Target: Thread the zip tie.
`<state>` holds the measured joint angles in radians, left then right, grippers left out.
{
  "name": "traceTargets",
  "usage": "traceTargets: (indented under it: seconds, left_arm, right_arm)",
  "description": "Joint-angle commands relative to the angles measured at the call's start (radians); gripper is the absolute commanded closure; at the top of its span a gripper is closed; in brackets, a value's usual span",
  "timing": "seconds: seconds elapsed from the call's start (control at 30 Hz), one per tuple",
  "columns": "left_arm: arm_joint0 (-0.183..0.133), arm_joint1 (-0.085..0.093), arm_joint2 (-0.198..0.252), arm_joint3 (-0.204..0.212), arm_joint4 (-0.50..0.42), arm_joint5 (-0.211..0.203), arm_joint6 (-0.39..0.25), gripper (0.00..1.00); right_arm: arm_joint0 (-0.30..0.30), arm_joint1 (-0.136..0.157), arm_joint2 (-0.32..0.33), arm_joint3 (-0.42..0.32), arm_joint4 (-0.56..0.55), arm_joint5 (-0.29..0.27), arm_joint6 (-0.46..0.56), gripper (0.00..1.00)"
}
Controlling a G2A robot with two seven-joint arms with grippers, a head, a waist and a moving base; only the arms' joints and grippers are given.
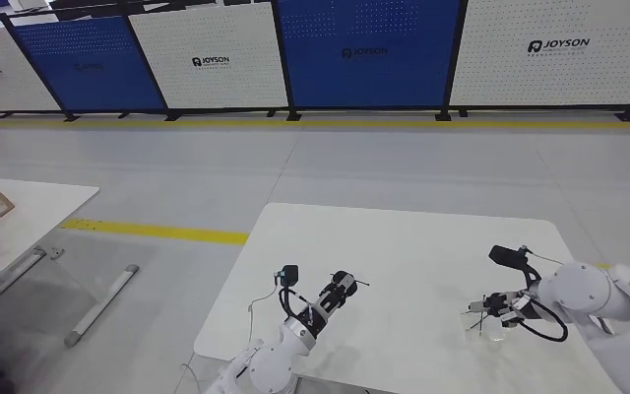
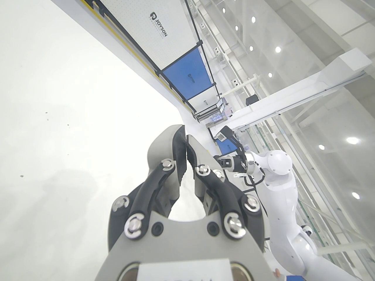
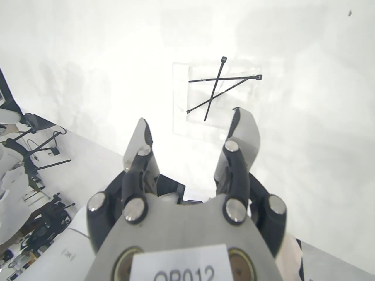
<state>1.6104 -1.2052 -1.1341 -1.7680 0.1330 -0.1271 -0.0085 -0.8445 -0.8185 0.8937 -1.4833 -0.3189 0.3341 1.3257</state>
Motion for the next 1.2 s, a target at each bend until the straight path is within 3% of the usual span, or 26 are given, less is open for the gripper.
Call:
traceTargets:
  seconds: [0.0,0.07,0.27,0.83,1.17]
  left_arm:
    - [0.0,0.0,0.0,0.0,0.0,0.0,0.0,1.0]
    - [0.0,0.0,0.0,0.0,0.0,0.0,0.0,1.0]
    - [0.0,0.0,0.0,0.0,0.0,0.0,0.0,1.0]
    - [0.0,0.0,0.0,0.0,0.0,0.0,0.0,1.0]
    - [0.0,0.0,0.0,0.0,0.0,0.0,0.0,1.0]
  right_arm:
    - [0.013,-0.006,-0.012,0.019,0.0,0.006,0.01,0.65]
    - [0.031,-0.014,-0.023,0.058,0.004,0.006,0.018,0.62]
    - [0.069,-0.04,-0.057,0.132,-0.013,0.006,0.027,0.66]
    - [0.135,-0.125,-0.128,0.262,-0.081,0.006,0.064,0.74]
    - [0.163,-0.16,-0.158,0.323,-0.084,0.006,0.064,0.79]
